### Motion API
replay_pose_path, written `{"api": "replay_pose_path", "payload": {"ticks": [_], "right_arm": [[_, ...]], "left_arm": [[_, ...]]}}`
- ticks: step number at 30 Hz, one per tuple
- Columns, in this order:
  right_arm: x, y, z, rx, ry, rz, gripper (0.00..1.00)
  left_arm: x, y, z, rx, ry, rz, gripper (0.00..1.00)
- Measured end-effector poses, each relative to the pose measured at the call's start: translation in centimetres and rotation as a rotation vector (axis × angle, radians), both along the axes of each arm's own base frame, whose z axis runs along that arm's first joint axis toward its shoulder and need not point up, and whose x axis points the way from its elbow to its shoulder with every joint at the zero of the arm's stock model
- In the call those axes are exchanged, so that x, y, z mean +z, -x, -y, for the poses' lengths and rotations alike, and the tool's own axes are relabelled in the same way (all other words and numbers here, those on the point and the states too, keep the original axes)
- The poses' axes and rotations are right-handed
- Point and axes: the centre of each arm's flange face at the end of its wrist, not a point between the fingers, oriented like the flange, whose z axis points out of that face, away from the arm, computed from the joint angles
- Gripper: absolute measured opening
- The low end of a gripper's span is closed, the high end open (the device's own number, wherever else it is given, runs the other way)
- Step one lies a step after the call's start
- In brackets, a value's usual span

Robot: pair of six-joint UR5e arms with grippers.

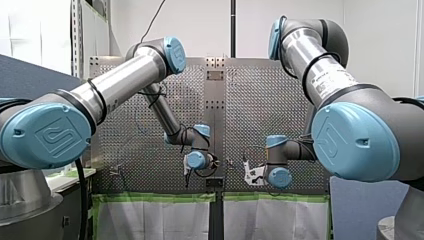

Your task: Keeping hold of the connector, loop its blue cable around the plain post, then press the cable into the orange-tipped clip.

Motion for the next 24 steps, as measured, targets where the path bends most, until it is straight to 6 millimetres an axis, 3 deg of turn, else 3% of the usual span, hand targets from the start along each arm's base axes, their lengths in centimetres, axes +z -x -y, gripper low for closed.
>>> {"api": "replay_pose_path", "payload": {"ticks": [24], "right_arm": [[-0.1, 1.2, 0.9, -0.018, -0.001, -0.01, 0.0]], "left_arm": [[-0.7, 0.7, -0.9, 0.012, -0.093, -0.054, 0.0]]}}
